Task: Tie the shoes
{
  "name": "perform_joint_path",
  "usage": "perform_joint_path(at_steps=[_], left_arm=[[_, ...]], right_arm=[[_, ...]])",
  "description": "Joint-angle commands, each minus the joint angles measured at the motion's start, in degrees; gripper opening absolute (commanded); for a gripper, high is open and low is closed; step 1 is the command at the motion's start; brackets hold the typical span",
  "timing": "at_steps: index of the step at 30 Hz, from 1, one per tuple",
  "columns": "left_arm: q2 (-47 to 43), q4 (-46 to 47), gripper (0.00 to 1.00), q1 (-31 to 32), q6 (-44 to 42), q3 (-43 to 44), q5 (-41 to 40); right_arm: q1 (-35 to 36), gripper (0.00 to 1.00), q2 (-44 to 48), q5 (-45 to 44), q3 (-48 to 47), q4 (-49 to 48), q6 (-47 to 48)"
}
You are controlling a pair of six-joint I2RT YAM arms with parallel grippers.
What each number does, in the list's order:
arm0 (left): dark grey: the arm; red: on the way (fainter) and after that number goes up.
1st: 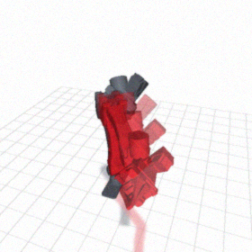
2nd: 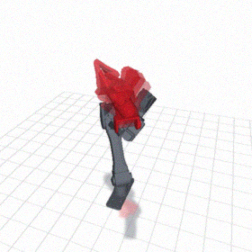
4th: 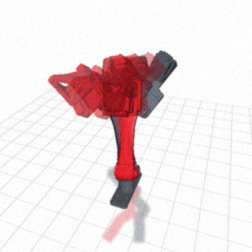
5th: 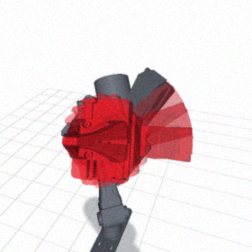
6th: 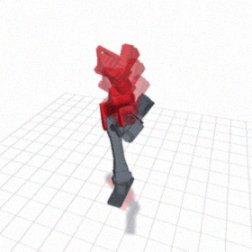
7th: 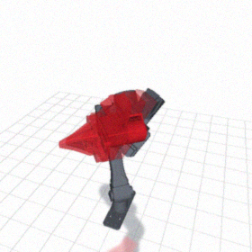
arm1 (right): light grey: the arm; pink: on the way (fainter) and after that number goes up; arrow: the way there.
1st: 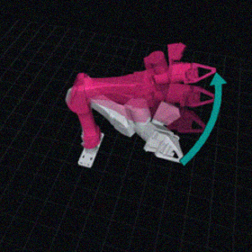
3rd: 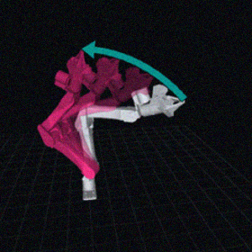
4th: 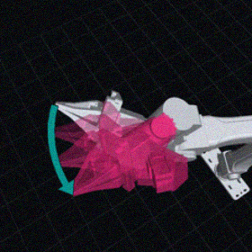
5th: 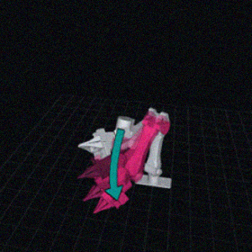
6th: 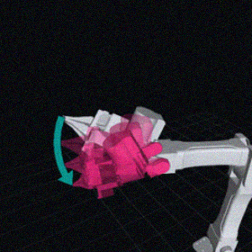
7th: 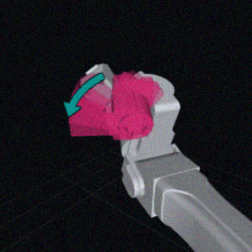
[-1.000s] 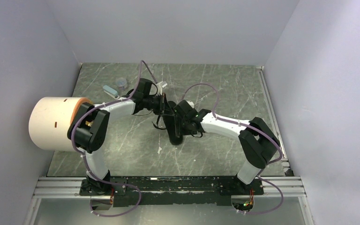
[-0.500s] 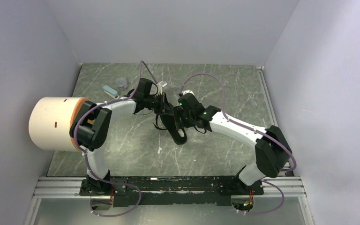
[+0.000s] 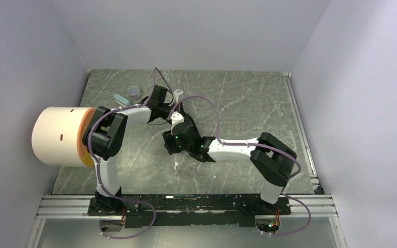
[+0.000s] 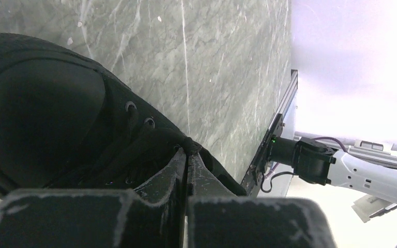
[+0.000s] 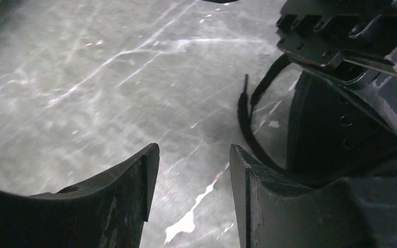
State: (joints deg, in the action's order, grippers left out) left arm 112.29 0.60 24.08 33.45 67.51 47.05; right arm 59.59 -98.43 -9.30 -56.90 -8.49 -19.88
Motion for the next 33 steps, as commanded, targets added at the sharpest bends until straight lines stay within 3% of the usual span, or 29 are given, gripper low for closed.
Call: perform_joint_path(at_steps=[1, 6, 9, 15, 30, 33], left_arm=[[1.6, -2.6, 0.05, -0.5, -0.2, 2.3, 3.4], [2.1, 1.0, 0.05, -1.0, 3.0, 1.1, 5.1], [2.6, 3.5, 0.05, -1.2, 5.1, 0.5, 5.9], [3.0, 2.7, 0.05, -1.2, 4.9, 1.0, 5.9], [3.1, 0.4, 0.05, -1.2, 4.0, 2.6, 5.7], [3.1, 0.5, 0.05, -1.2, 4.0, 2.8, 5.8]], right_arm=[[0.2, 0.55, -5.0, -12.3, -0.6, -8.3, 1.9], [0.1, 0.49, -10.1, -18.0, -2.1, -7.7, 1.0], [0.2, 0.41, -11.8, -17.7, -2.6, -8.4, 0.7], [-0.1, 0.36, -12.9, -17.3, -3.6, -10.9, 0.7], [-1.4, 0.37, -21.4, -18.6, -9.8, -8.8, 0.7], [-1.4, 0.25, -21.5, -19.2, -8.7, -7.5, 0.7]])
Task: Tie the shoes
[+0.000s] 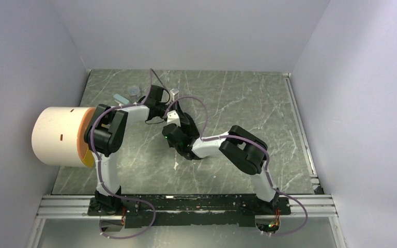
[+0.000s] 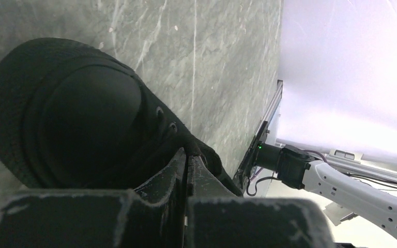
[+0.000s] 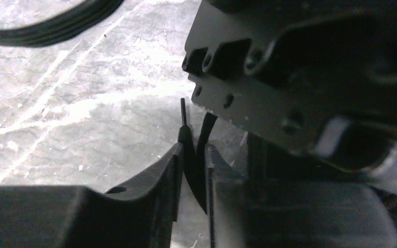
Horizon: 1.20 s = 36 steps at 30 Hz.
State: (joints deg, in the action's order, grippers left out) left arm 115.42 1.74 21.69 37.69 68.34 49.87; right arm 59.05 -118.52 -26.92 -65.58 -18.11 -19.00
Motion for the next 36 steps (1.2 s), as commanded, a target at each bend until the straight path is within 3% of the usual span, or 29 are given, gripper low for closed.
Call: perform_joint_path(at_steps=[1, 5, 9, 14, 22, 27, 31, 36], left_arm=[[-0.1, -0.5, 0.05, 1.2, -0.3, 2.0, 3.0], [-0.2, -0.5, 0.05, 1.1, -0.5, 1.7, 2.9], [-0.8, -0.3, 0.05, 0.8, -0.3, 1.3, 3.2], [-4.2, 0.3, 0.05, 0.8, 0.2, -0.5, 3.4], [-9.8, 3.6, 0.05, 0.8, 2.8, -6.2, 3.5], [-11.6, -1.5, 0.05, 0.8, -1.6, -5.0, 1.8], [-12.0, -5.8, 0.05, 0.8, -5.3, -4.1, 0.7], [-11.0, -4.2, 0.05, 0.8, -4.8, -4.3, 1.1]], right_arm=[[-0.8, 0.2, -1.5, -2.0, 0.1, 3.1, -0.4], [-0.7, 0.0, -0.4, -2.1, 1.1, 5.2, 0.2], [-1.1, 0.0, 6.8, 4.5, 3.4, 3.7, 1.7], [-4.8, 0.0, 14.3, 23.0, 7.3, -0.1, -3.2], [-8.6, 0.0, 17.8, 33.0, 13.9, -6.7, -9.0], [-6.6, 0.0, 18.5, 32.8, 11.0, -1.2, -3.2], [-6.2, 0.0, 22.5, 42.6, 10.0, 3.9, -1.3], [-6.2, 0.0, 23.8, 52.5, 11.8, 12.8, 4.1]])
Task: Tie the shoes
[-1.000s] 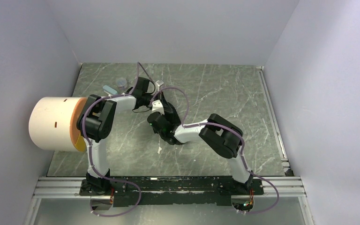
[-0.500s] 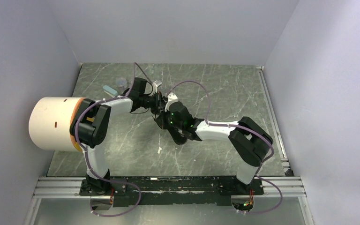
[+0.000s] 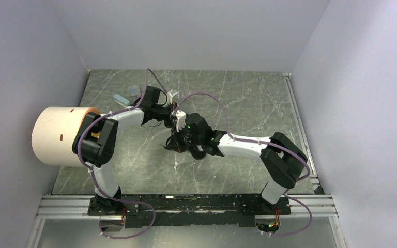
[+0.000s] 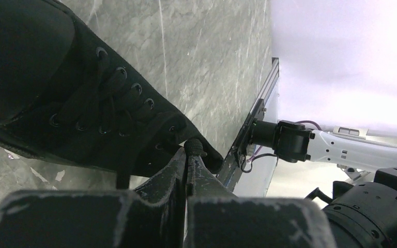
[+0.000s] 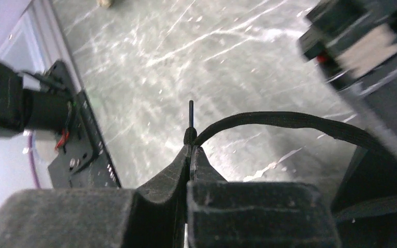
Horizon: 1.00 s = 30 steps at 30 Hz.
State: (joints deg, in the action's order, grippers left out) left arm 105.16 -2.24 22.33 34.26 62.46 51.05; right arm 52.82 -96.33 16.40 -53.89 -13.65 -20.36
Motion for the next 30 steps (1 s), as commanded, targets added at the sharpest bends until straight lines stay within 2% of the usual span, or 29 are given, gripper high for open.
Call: perform_joint_path(at_steps=[1, 3, 5, 7, 10, 12, 14, 17, 23, 26, 28, 29, 30], left_arm=[[-0.4, 0.2, 0.05, 0.2, -1.2, 1.5, 0.1], [0.0, 0.6, 0.05, 0.2, -0.9, 1.5, 0.3], [0.0, 0.7, 0.05, 0.2, -1.0, 1.6, 0.4], [0.1, 0.1, 0.05, 0.2, -1.6, 1.7, 0.3], [0.0, 1.0, 0.05, 0.2, -1.0, 1.1, 0.5], [0.0, 1.6, 0.05, 0.2, -0.5, 0.7, 0.7], [0.0, 1.8, 0.05, 0.2, -0.1, 0.4, 0.8], [0.0, 1.8, 0.05, 0.2, 0.1, 0.3, 0.9], [-0.3, 1.8, 0.05, 0.2, -0.3, 0.9, 0.6], [-0.5, 1.8, 0.05, 0.2, -0.2, 1.1, 0.6], [-0.6, 1.3, 0.05, 0.2, -0.7, 1.6, 0.4], [-0.7, 0.8, 0.05, 0.2, -1.0, 1.8, 0.3], [-0.7, 0.3, 0.05, 0.2, -1.5, 2.1, 0.1]], right_arm=[[0.0, 0.0, 1.9, 8.8, 0.9, 10.0, 6.1], [0.0, 0.0, 2.8, 8.4, 2.8, 10.4, 7.0], [0.0, 0.16, 3.0, 8.3, 4.0, 10.3, 7.2], [0.0, 0.25, 2.6, 7.9, 3.8, 10.1, 6.9], [0.0, 0.37, 2.6, -0.1, 2.3, 10.5, 3.5], [0.0, 0.46, 3.4, -4.2, 3.0, 7.5, 1.0], [0.0, 0.5, 3.1, -4.4, 3.5, 3.4, -0.5], [0.1, 0.51, 0.6, -5.7, 0.9, 2.6, -2.2], [1.9, 0.49, -3.6, -13.1, -2.1, 6.2, 0.2], [2.1, 0.39, -2.9, -14.6, -0.8, 6.8, 0.4], [2.1, 0.24, -1.1, -14.6, 0.4, 6.6, 0.2], [2.1, 0.1, -0.1, -15.1, 0.7, 7.1, -0.1], [2.1, 0.0, 1.0, -16.1, 0.7, 8.2, -0.5]])
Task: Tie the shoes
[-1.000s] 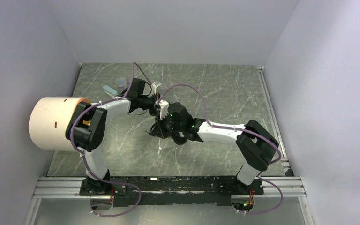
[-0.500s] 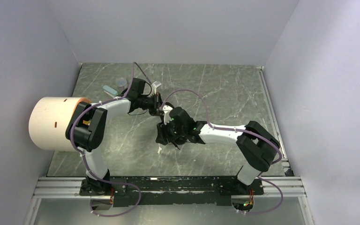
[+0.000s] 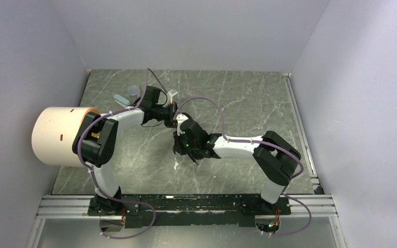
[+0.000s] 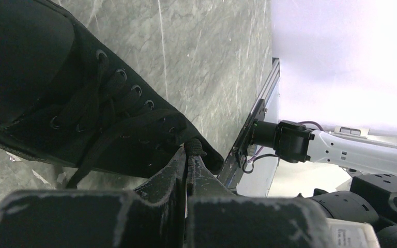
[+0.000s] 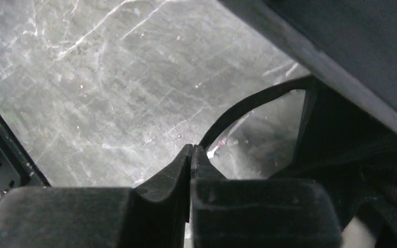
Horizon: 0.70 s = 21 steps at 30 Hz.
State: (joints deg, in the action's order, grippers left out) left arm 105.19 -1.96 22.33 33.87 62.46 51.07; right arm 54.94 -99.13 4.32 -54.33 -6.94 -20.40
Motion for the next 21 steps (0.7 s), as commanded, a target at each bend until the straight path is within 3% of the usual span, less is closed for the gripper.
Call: perform_joint_path(at_steps=[1, 6, 10, 11, 13, 16, 21], left_arm=[[-0.9, -0.7, 0.05, 0.2, -1.6, 2.6, -0.2], [-1.6, -5.3, 0.05, 0.1, -5.5, 4.4, -1.8], [-1.3, -3.4, 0.05, 0.1, -4.2, 3.6, -1.5], [-1.0, -2.9, 0.05, 0.1, -3.7, 3.4, -1.2], [-0.7, -2.0, 0.05, 0.2, -3.1, 3.3, -1.2], [-0.2, -2.0, 0.05, 0.1, -2.9, 3.6, -1.1], [0.3, -2.6, 0.05, 0.1, -3.5, 3.5, -1.8]], right_arm=[[0.0, 0.0, 4.7, -5.6, 1.1, 2.9, -1.0], [-0.3, 0.0, 13.8, -12.6, 2.5, 12.3, -2.6], [-0.4, 0.0, 17.6, -6.5, 5.1, 13.4, 0.0], [-0.4, 0.03, 17.2, -4.0, 5.9, 11.2, 0.3], [-0.1, 0.32, 14.1, -1.6, 5.2, 7.8, -0.9], [1.3, 0.44, 7.6, -3.1, 0.0, 7.4, -1.1], [2.8, 0.52, -2.1, -5.8, -6.3, 9.2, -1.6]])
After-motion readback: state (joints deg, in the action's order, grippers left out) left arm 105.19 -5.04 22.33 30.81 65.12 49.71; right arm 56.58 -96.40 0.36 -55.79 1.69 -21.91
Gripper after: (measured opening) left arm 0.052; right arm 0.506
